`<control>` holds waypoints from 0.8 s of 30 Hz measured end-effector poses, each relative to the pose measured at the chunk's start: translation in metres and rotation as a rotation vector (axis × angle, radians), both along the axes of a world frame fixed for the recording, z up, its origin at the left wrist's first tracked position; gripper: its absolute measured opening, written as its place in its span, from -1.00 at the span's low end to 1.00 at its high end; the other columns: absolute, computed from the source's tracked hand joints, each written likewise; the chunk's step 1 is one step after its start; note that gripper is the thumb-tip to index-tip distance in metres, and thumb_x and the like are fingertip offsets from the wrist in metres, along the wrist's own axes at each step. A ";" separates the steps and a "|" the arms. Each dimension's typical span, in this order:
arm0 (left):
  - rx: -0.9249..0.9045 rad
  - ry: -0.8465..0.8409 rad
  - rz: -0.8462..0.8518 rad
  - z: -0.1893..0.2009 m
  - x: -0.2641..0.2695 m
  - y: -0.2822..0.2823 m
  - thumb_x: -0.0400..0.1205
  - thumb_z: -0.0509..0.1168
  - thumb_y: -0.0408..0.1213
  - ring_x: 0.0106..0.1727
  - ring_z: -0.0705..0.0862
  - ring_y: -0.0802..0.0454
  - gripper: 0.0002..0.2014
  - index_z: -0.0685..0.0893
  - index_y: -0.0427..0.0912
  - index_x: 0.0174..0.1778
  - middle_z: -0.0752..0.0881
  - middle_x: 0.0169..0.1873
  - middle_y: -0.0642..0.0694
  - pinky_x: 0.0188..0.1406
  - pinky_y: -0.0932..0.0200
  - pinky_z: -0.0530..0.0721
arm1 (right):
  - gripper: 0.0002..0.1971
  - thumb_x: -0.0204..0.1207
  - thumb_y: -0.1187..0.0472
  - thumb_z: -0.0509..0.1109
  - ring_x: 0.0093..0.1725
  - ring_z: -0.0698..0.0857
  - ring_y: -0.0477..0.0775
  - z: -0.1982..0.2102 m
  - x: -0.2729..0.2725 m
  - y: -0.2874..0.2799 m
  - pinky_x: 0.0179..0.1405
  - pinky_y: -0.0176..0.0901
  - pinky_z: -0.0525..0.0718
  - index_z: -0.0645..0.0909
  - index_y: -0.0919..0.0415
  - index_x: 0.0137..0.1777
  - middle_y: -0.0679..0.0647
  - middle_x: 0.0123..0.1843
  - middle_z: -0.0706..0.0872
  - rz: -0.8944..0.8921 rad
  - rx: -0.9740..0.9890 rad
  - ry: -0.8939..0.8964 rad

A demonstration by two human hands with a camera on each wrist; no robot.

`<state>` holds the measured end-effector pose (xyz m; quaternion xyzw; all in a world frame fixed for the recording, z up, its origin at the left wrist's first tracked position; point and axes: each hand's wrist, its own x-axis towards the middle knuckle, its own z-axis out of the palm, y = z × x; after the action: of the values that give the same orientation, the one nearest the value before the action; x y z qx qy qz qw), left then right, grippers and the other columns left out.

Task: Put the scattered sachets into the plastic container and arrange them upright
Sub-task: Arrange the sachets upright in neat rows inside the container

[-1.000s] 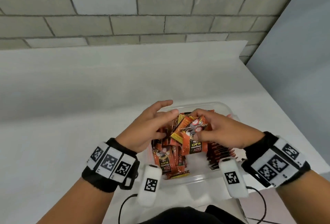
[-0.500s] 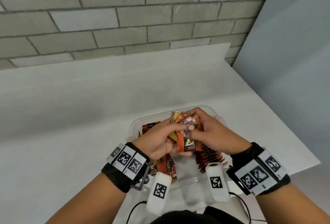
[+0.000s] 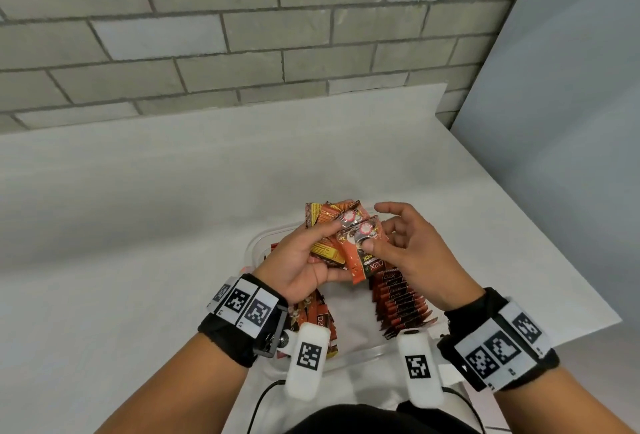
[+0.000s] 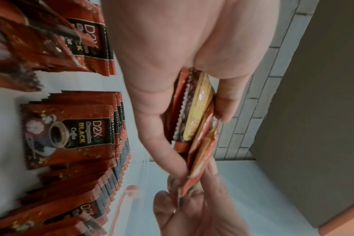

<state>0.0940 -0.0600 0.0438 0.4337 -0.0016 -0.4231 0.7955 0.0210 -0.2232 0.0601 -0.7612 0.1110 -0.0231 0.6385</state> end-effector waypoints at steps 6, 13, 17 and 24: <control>0.091 -0.096 -0.045 0.002 0.001 0.000 0.42 0.37 -0.35 -0.11 0.79 -0.20 -0.72 0.67 -0.20 0.05 0.81 -0.08 -0.24 -0.16 -0.17 0.79 | -0.85 0.56 0.34 0.38 -0.13 0.80 0.13 0.005 -0.003 -0.012 -0.17 0.01 0.74 0.53 0.20 0.08 0.12 -0.08 0.82 -0.093 0.137 0.019; 0.075 -0.092 -0.047 0.002 -0.004 -0.008 0.48 0.37 -0.28 0.08 0.75 -0.29 -0.65 0.62 -0.25 0.18 0.77 0.06 -0.32 0.07 -0.31 0.71 | -0.77 0.56 0.38 0.36 -0.20 0.81 0.07 0.004 -0.002 -0.010 -0.31 -0.16 0.71 0.55 0.17 0.18 0.13 -0.12 0.83 -0.097 0.191 -0.004; 0.007 0.002 -0.015 0.002 -0.002 -0.005 0.48 0.28 -0.28 -0.07 0.78 -0.34 -0.59 0.55 -0.34 0.24 0.76 -0.01 -0.45 0.00 -0.21 0.75 | -0.76 0.58 0.42 0.31 -0.19 0.80 0.00 0.002 -0.001 -0.016 -0.34 -0.24 0.70 0.57 0.21 0.20 0.10 -0.08 0.82 -0.182 0.312 -0.017; 0.097 -0.181 -0.006 -0.001 -0.003 -0.004 0.41 0.40 -0.37 0.07 0.79 -0.14 -0.63 0.64 -0.18 0.15 0.81 0.04 -0.21 -0.08 0.01 0.80 | -0.92 0.61 0.34 0.27 -0.06 0.79 0.09 0.006 0.000 -0.014 -0.13 0.00 0.79 0.57 0.26 0.05 0.16 0.00 0.78 -0.170 0.438 0.073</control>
<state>0.0914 -0.0636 0.0429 0.5082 -0.0544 -0.3841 0.7689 0.0208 -0.2370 0.0658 -0.5928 0.1998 -0.0245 0.7798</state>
